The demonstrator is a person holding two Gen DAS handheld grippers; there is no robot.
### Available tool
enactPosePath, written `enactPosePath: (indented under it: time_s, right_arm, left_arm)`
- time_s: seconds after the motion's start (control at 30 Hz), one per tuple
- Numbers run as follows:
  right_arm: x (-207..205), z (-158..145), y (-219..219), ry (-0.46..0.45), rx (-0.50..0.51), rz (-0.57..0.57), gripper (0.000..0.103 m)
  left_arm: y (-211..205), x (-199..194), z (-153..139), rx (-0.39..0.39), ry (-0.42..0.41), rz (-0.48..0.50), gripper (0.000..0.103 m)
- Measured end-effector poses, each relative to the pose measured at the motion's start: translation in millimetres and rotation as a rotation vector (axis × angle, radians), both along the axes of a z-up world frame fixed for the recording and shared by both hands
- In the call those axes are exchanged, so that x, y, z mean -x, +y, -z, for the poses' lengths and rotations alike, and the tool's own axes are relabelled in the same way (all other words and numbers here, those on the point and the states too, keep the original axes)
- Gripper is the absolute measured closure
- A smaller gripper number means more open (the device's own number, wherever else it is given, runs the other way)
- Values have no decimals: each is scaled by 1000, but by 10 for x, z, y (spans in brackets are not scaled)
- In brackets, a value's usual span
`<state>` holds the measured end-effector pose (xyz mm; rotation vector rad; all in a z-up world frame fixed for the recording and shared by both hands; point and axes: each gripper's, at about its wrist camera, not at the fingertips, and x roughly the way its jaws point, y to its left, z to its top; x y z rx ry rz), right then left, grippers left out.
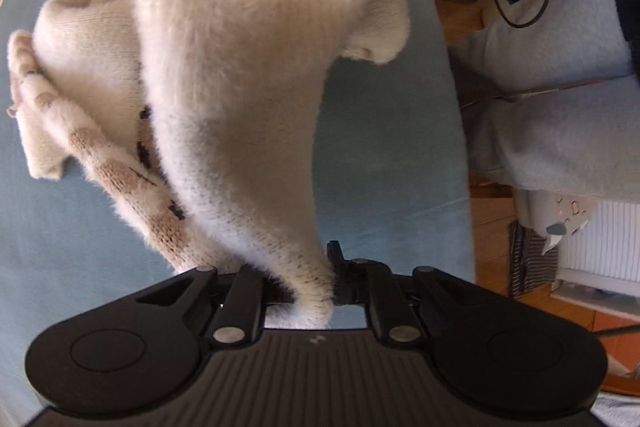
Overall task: Fold clothes
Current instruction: 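Hold the sweater up with both grippers, letting it hang open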
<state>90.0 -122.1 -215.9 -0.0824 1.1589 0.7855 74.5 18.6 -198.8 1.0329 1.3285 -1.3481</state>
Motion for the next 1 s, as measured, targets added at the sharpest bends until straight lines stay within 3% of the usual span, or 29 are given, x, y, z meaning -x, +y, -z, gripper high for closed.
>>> enactPosePath:
  time_s: [0.2, 0.27, 0.33, 0.47, 0.53, 0.63, 0.67, 0.73, 0.77, 0.87, 1.0]
  right_arm:
    - [157, 20, -8, 30, 90, -55, 77]
    - [186, 40, -30, 48, 96, -54, 74]
    - [179, 68, -62, 70, 95, -35, 71]
    - [129, 86, -91, 91, 107, 7, 64]
    - [157, 61, -48, 56, 122, -16, 63]
    - [239, 60, 35, -9, 142, -70, 63]
    - [256, 65, 56, -14, 141, -85, 64]
    - [273, 73, 89, -6, 129, -110, 77]
    - [279, 69, 104, -3, 127, -121, 79]
    - [272, 26, 114, 12, 136, -136, 80]
    - [267, -171, 99, 25, 140, -175, 82]
  left_arm:
    - [-20, 653, 112, 90, 141, -152, 94]
    - [-64, 790, 128, 115, 143, -160, 94]
    - [-85, 853, 153, 135, 106, -165, 93]
    - [-99, 742, 159, 164, 30, -309, 92]
    - [-108, 761, 130, 185, -47, -342, 84]
    - [-131, 831, 144, 193, -149, -388, 83]
    - [-142, 867, 181, 179, -172, -397, 83]
    - [-196, 969, 235, 159, -211, -395, 91]
    - [-227, 1022, 259, 151, -231, -393, 93]
    - [-245, 1026, 215, 161, -233, -421, 94]
    - [-232, 1023, 28, 189, -171, -456, 96]
